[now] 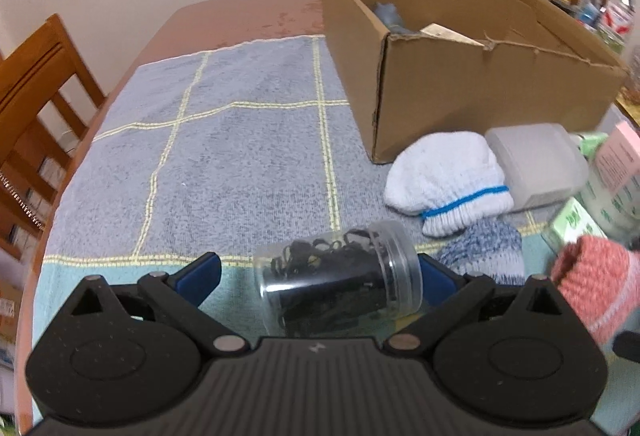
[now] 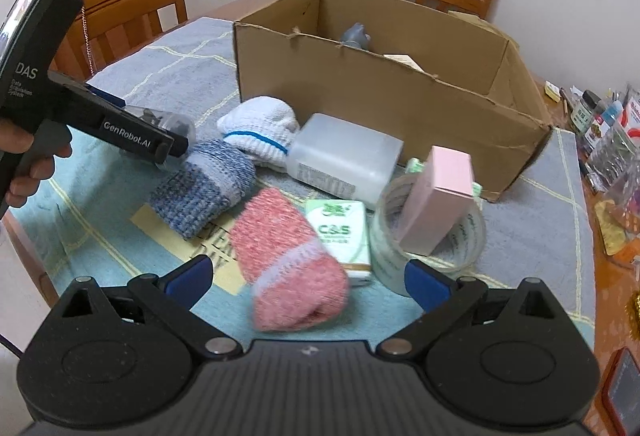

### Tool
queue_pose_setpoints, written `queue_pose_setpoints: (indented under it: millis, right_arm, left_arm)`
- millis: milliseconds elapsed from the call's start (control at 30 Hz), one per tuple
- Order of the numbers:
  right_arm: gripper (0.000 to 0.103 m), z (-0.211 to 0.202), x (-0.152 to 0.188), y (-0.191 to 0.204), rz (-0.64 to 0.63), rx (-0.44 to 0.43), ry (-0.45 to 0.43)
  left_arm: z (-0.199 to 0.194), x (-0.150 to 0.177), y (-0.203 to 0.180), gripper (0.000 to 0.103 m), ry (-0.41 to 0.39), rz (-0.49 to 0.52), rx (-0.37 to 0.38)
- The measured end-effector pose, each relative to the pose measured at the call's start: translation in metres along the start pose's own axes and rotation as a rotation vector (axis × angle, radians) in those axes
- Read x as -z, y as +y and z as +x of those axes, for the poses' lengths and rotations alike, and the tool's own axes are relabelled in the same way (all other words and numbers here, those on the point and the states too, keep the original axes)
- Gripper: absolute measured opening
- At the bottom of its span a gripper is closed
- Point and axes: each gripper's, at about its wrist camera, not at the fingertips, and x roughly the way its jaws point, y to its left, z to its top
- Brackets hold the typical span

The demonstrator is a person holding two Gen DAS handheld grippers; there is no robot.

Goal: Organize objects

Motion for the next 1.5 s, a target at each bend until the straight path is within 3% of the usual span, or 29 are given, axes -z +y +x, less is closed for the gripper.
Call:
queue_pose_setpoints:
  millis: [300, 800, 1000, 1367, 1500]
  right_arm:
    - [0.103, 0.027, -0.015, 0.027, 0.033, 0.0, 0.045]
    - [0.103, -0.012, -0.008, 0.069, 0.11, -0.042, 0.07]
    - [0.103, -0.004, -0.005, 0.069, 0.118, 0.001, 0.076]
    - [0.103, 0.042, 0.017, 0.065, 0.137, 0.046, 0.175]
    - [0.103, 0.043, 0.018, 0.063, 0.153, 0.053, 0.134]
  left_arm:
    - [-0.003, 0.0, 0.011, 0.101, -0.006, 0.102, 0.081]
    - [-0.005, 0.002, 0.024, 0.101, -0.017, 0.178, 0.19]
    - [-0.005, 0.004, 0.023, 0.101, -0.018, 0.182, 0.197]
    - [-0.006, 0.004, 0.018, 0.101, -0.029, 0.181, 0.196]
    - [-0.005, 0.006, 0.019, 0.101, -0.04, 0.186, 0.189]
